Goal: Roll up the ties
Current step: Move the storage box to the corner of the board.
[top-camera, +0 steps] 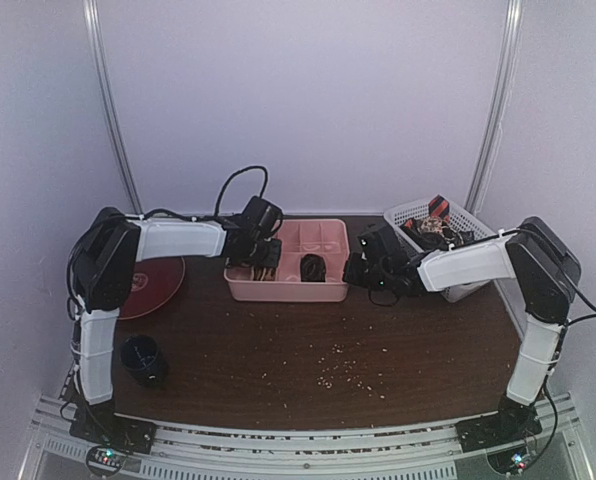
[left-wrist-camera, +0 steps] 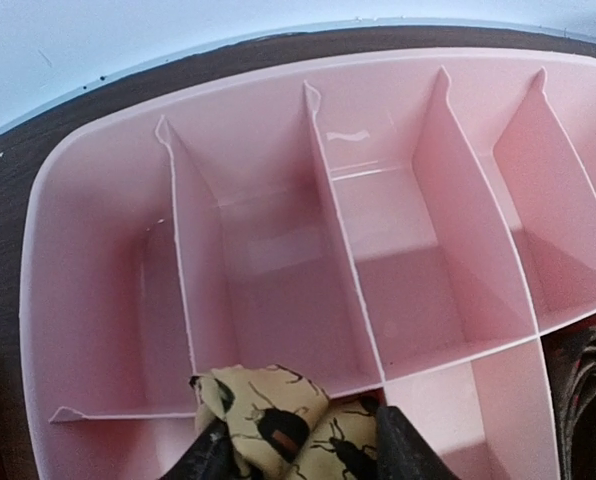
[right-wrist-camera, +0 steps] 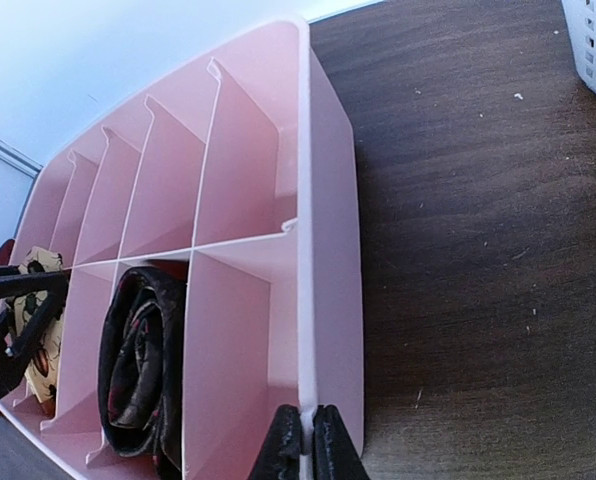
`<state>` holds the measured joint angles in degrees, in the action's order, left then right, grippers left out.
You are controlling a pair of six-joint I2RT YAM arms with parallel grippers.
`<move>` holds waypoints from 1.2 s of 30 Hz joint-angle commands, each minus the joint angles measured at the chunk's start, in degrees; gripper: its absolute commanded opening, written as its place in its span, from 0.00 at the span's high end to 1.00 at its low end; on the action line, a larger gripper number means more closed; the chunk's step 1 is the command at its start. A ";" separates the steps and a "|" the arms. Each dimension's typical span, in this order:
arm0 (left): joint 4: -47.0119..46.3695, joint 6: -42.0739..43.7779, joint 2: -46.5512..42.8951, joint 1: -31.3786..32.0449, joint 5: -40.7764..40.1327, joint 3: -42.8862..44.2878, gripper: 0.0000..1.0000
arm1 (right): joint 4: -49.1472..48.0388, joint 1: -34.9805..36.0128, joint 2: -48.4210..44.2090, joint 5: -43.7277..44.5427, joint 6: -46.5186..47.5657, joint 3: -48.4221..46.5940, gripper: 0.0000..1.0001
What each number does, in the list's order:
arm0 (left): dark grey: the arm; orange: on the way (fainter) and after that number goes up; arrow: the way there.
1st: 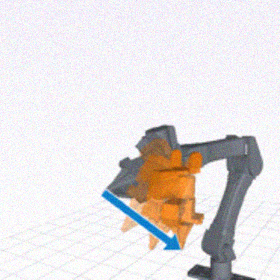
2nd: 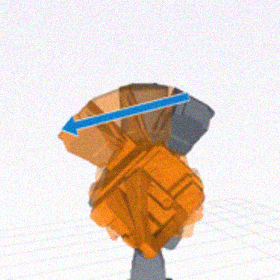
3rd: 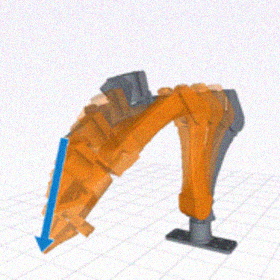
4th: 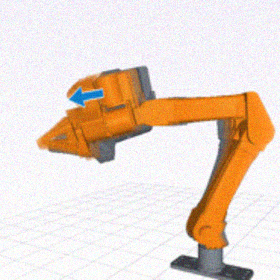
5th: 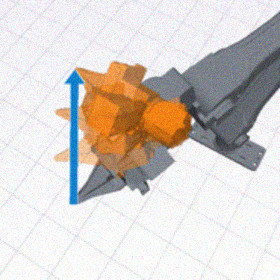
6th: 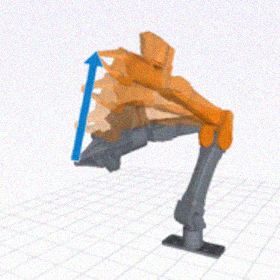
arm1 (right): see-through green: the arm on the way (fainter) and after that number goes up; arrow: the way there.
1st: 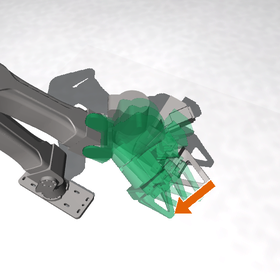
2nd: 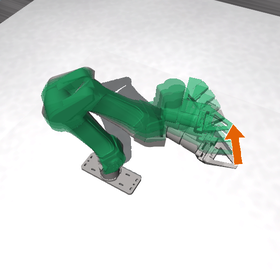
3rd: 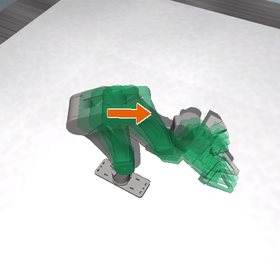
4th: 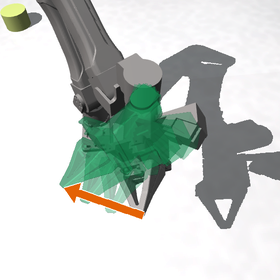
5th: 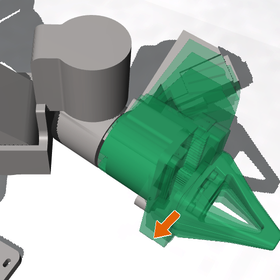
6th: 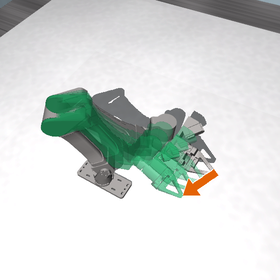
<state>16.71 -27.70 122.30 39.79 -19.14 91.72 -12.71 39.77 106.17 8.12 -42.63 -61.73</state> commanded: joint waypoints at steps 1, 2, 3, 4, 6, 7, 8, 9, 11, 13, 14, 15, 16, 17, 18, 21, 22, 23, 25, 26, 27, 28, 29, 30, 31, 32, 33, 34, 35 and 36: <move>1.39 2.39 -3.24 -1.01 2.19 1.60 0.52 | 4.97 0.57 1.21 -1.29 1.75 -0.41 1.00; 1.40 2.62 -3.90 -1.02 2.03 1.80 0.51 | 4.98 0.57 1.23 -1.12 1.57 -0.55 1.00; 1.56 3.12 -4.48 -0.99 1.84 2.17 0.49 | 5.04 0.57 1.43 -0.98 1.33 -0.74 1.00; 1.95 3.38 -4.85 -0.98 1.63 2.74 0.48 | 5.17 0.57 1.47 -0.81 1.17 -1.12 1.00; 2.77 3.90 -5.35 -0.98 1.36 3.79 0.45 | 5.55 0.57 1.72 -0.15 0.85 -1.85 1.00; 2.87 4.01 -5.66 -1.02 1.16 4.15 0.45 | 5.71 0.57 1.82 0.27 0.59 -2.30 1.00; 2.89 4.18 -6.10 -0.99 1.06 4.24 0.44 | 5.82 0.57 1.94 0.64 0.39 -2.57 1.00; 2.90 4.27 -6.59 -1.01 0.97 4.25 0.44 | 5.89 0.57 2.06 1.07 0.09 -2.98 1.00; 3.27 4.50 -7.41 -1.03 0.25 4.38 0.43 | 6.11 0.49 2.33 2.06 -0.47 -3.64 1.00; 4.14 4.66 -7.98 -1.01 -0.81 4.73 0.42 | 6.12 0.42 2.68 3.01 -0.89 -4.39 1.00; 4.57 4.74 -8.18 -1.01 -1.27 4.90 0.42 | 6.12 0.33 2.91 3.42 -1.16 -4.75 1.00; 4.98 4.70 -8.47 -1.01 -1.76 4.95 0.42 | 6.12 0.25 3.21 3.80 -1.34 -5.18 1.00; 5.33 4.68 -8.99 -0.99 -2.42 4.84 0.41 | 6.12 0.20 3.56 4.12 -1.58 -5.65 1.00; 5.63 4.63 -9.50 -0.98 -3.06 4.63 0.41 | 6.12 0.08 3.94 4.69 -1.84 -6.23 1.00; 5.74 4.52 -10.25 -0.98 -3.62 4.24 0.40 | 6.12 -0.06 4.46 5.06 -2.09 -6.93 1.00; 5.71 4.33 -12.77 -1.03 -5.02 2.42 0.36 | 5.86 -0.59 6.85 5.60 -2.84 -9.25 1.00; 5.86 4.28 -13.58 -1.03 -5.38 1.82 0.34 | 5.90 -0.79 7.69 5.50 -3.08 -10.34 1.00; 6.25 4.18 -14.45 -1.03 -5.84 1.27 0.32 | 6.09 -1.01 8.41 5.39 -3.41 -11.39 1.00; 6.49 3.72 -16.16 -1.02 -6.33 -0.59 0.27 | 5.91 -1.30 10.05 5.24 -4.02 -13.60 1.00; 6.51 3.43 -17.18 -1.03 -6.40 -2.19 0.25 | 5.95 -1.47 10.89 5.47 -4.22 -15.20 1.00; 6.50 3.10 -18.05 -0.99 -6.51 -3.56 0.21 | 6.21 -1.57 11.84 5.65 -4.41 -16.58 1.00; 6.49 2.83 -19.12 -0.99 -6.68 -4.95 0.12 | 6.30 -1.80 12.85 5.31 -4.54 -17.86 1.00; 6.49 2.44 -20.51 -1.00 -6.83 -6.38 0.03 | 6.39 -1.95 13.82 5.01 -4.53 -19.09 1.00; 6.52 1.93 -21.43 -0.95 -6.87 -7.72 0.02 | 6.83 -2.15 14.67 4.92 -4.76 -20.45 1.00; 6.45 1.61 -22.41 -1.00 -6.80 -9.03 0.02 | 7.12 -2.41 15.57 4.68 -4.93 -21.54 1.00; 6.42 1.29 -23.26 -1.02 -6.50 -10.35 0.02 | 7.08 -2.67 16.33 4.06 -5.23 -22.52 1.00; 6.48 0.74 -24.12 -0.96 -6.19 -11.60 0.02 | 6.94 -2.94 16.98 3.24 -5.48 -23.44 1.00; 6.43 0.20 -25.14 -1.01 -5.66 -12.97 0.02 | 6.99 -3.04 17.41 2.62 -5.78 -24.11 1.00; 6.03 -0.38 -26.21 -0.97 -5.04 -14.61 0.02 | 7.06 -3.19 17.56 1.97 -5.87 -24.74 1.00; 5.45 -0.80 -27.42 -0.92 -4.36 -16.24 0.02 | 7.13 -3.20 17.40 1.41 -5.84 -25.21 1.00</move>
<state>23.20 -26.02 98.87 39.31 -24.73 80.16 -6.09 37.58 121.80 10.11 -46.92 -84.84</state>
